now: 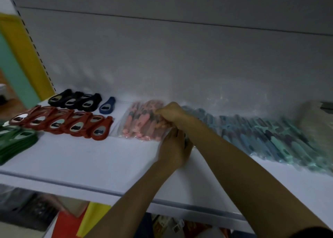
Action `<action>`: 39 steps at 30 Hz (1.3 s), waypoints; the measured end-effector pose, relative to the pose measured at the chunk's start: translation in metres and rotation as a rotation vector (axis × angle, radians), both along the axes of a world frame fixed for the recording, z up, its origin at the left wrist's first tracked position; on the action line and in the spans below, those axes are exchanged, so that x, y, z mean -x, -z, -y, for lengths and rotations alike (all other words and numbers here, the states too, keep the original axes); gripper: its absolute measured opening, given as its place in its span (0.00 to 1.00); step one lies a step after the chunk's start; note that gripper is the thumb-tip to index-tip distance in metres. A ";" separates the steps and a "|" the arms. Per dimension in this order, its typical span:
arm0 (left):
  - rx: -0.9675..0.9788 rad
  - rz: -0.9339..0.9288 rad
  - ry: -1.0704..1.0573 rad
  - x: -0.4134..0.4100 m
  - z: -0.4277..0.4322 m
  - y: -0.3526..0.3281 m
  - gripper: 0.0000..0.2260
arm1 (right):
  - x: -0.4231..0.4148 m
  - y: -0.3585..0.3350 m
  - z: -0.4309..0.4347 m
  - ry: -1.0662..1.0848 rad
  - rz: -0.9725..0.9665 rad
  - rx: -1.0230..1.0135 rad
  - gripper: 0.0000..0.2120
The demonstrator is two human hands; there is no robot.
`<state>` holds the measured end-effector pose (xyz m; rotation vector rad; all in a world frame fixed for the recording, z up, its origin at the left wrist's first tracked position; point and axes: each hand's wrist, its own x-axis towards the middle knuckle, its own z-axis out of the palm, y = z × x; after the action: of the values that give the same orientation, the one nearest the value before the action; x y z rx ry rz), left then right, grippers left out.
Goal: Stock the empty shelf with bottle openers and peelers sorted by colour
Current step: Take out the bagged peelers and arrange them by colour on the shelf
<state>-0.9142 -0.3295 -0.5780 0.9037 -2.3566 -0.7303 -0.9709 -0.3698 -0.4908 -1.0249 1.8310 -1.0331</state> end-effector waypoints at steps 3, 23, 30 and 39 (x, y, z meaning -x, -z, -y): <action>0.081 0.049 -0.048 0.002 0.002 0.001 0.14 | 0.012 0.000 -0.009 0.008 -0.110 0.060 0.06; -0.493 -0.197 -0.216 0.079 0.012 -0.021 0.27 | 0.158 0.049 -0.160 0.426 -0.609 -0.013 0.13; -0.699 -0.269 -0.155 0.085 0.019 -0.025 0.30 | 0.168 0.076 -0.163 0.493 -0.984 -0.300 0.27; -0.957 -0.295 -0.121 0.104 0.005 -0.036 0.34 | 0.153 0.050 -0.126 0.487 -0.053 0.002 0.39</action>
<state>-1.0185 -0.3348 -0.5419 1.1689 -1.6176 -1.8516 -1.1240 -0.2441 -0.5407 -0.6189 2.1818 -1.2959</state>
